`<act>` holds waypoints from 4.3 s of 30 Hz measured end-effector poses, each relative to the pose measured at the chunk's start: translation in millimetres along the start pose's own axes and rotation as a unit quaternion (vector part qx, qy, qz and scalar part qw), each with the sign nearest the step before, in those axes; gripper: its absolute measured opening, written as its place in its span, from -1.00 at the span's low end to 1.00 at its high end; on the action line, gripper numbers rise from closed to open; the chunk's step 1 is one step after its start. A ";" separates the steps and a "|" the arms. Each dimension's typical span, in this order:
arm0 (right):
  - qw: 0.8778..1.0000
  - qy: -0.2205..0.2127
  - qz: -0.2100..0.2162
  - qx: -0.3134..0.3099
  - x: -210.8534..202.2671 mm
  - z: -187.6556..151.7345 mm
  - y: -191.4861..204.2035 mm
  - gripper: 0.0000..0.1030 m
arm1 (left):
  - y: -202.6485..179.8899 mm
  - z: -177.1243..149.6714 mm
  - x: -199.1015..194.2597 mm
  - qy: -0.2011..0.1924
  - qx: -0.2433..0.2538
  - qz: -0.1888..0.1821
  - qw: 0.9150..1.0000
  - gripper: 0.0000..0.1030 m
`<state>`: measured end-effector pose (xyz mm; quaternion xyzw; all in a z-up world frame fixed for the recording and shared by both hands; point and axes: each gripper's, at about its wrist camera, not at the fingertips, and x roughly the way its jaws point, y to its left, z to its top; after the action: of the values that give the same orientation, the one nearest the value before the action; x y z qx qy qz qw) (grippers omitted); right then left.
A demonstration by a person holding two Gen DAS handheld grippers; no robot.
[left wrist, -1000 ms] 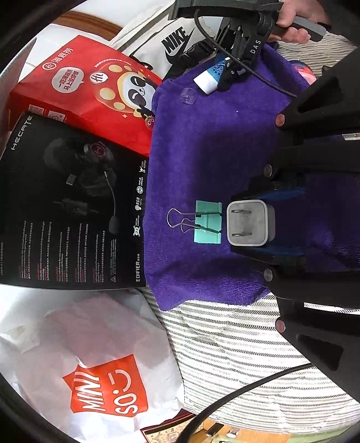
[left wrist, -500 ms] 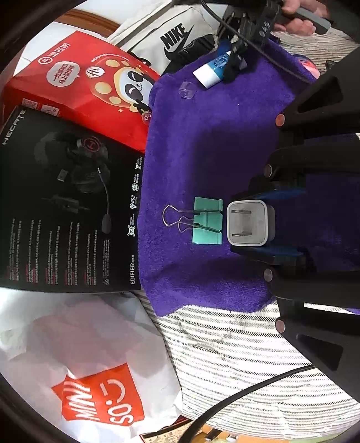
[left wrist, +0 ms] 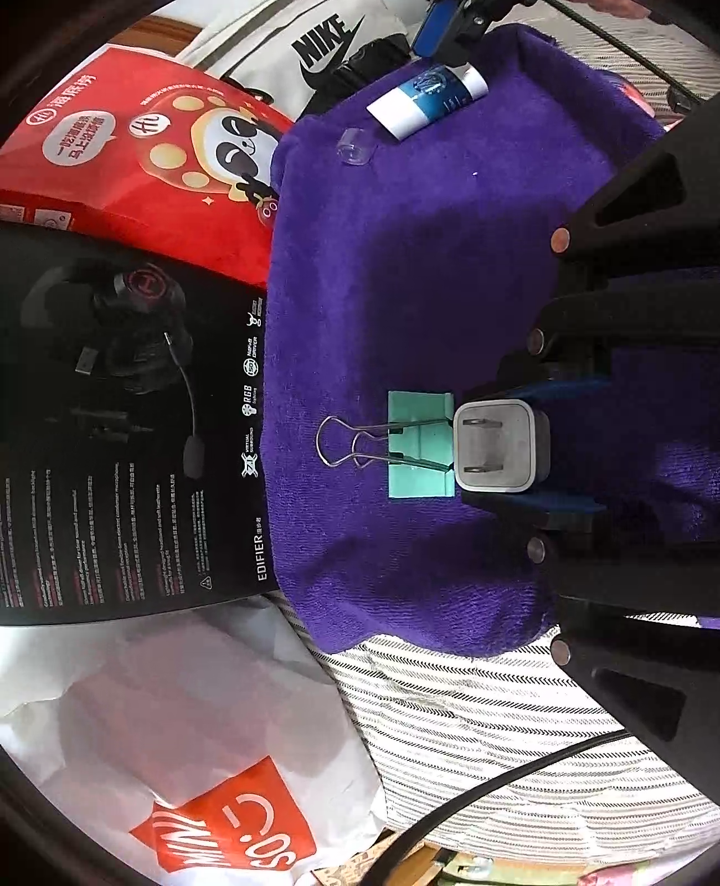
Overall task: Organize rigid objects
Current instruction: 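Release the bottle on the towel with right gripper while left gripper sets charger beside clip, then grasp the white tape roll with the left gripper and lift it, then grasp the Vaseline tin with right gripper while left gripper carries the tape roll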
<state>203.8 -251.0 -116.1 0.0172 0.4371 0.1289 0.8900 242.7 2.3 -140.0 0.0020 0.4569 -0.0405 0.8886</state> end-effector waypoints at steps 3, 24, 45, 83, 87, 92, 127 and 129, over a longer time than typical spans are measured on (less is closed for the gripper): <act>1.000 -0.001 0.005 0.001 -1.2 -0.7 0.6 0.01 | -4.7 1.8 3.5 0.001 0.009 0.009 1.000 -0.49; 1.000 -0.002 0.018 0.006 -10.3 -2.5 -2.2 0.01 | -4.5 -13.5 -14.4 0.017 0.014 0.009 1.000 -0.14; 0.997 -0.024 0.026 0.070 -92.1 -50.3 15.6 0.09 | -36.5 -94.5 -110.9 0.026 -0.001 -0.064 0.998 -0.14; 0.997 0.007 0.027 0.070 -87.1 -102.4 21.0 0.09 | -45.8 -135.7 -98.6 0.054 0.006 -0.005 0.999 -0.41; 0.997 0.010 0.026 0.074 -84.0 -103.1 17.7 0.09 | -41.1 -132.2 -96.8 0.051 0.002 -0.003 0.999 -0.42; 0.997 0.018 0.025 0.076 -78.1 -104.4 17.1 0.09 | -44.2 -126.7 -91.1 0.048 0.005 0.003 0.999 -0.41; 0.998 0.061 -0.001 0.016 -6.7 -73.5 71.7 0.03 | -15.2 -134.2 -92.5 -0.009 0.013 0.007 1.000 -0.42; 0.998 0.056 -0.021 -0.006 -6.4 -75.0 76.5 -0.21 | -14.9 -134.6 -93.0 -0.009 0.012 0.006 1.000 -0.42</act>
<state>125.0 -184.8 -146.5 -0.0045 0.4856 0.1134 0.8668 78.5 -0.5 -142.4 0.0153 0.4481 -0.0405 0.8929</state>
